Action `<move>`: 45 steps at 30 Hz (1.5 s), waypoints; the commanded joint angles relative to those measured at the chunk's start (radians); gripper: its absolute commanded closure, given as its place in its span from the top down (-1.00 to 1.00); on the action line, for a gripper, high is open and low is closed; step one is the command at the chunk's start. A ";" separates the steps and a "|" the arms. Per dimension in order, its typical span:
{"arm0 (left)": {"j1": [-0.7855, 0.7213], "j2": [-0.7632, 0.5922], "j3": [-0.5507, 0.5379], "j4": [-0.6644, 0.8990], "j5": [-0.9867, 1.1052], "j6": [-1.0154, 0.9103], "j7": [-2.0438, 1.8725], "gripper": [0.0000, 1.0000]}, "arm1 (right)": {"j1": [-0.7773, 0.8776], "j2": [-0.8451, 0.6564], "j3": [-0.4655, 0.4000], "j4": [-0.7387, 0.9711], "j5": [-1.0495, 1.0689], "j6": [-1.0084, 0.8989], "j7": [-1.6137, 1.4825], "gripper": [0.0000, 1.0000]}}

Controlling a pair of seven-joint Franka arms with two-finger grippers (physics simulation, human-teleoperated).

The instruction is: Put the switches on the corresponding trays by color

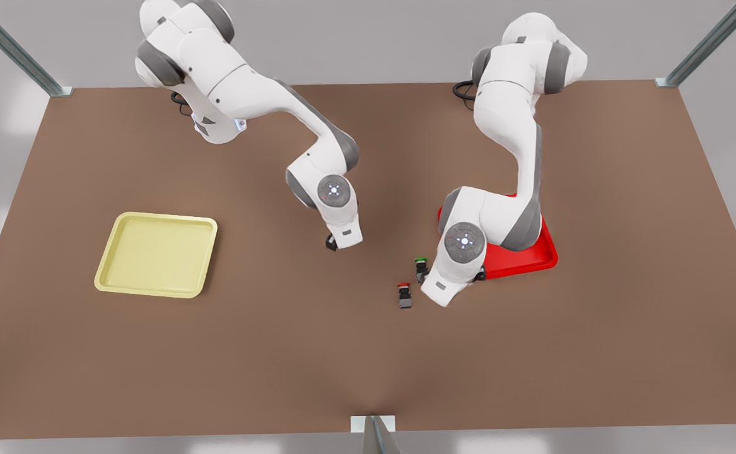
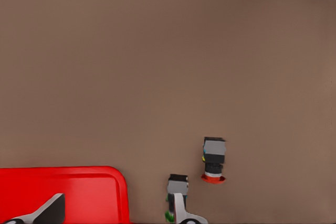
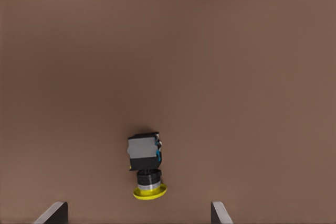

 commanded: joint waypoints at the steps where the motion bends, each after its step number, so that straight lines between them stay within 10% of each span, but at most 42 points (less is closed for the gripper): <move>1: -0.002 0.001 -0.003 0.000 -0.096 0.005 -0.015 1.00 | 0.000 0.000 0.000 -0.015 0.000 0.022 -0.001 1.00; 35: -0.083 0.194 -0.121 0.034 -0.130 0.316 0.034 1.00 | 0.072 0.179 -0.038 -0.034 -0.118 0.210 0.141 1.00; 37: -0.083 0.196 -0.120 0.034 -0.127 0.316 0.034 1.00 | 0.073 0.179 -0.038 -0.034 -0.118 0.210 0.141 0.41; 45: -0.106 0.254 -0.121 0.035 -0.125 0.367 0.034 1.00 | 0.073 0.178 -0.038 -0.024 -0.118 0.208 0.141 0.18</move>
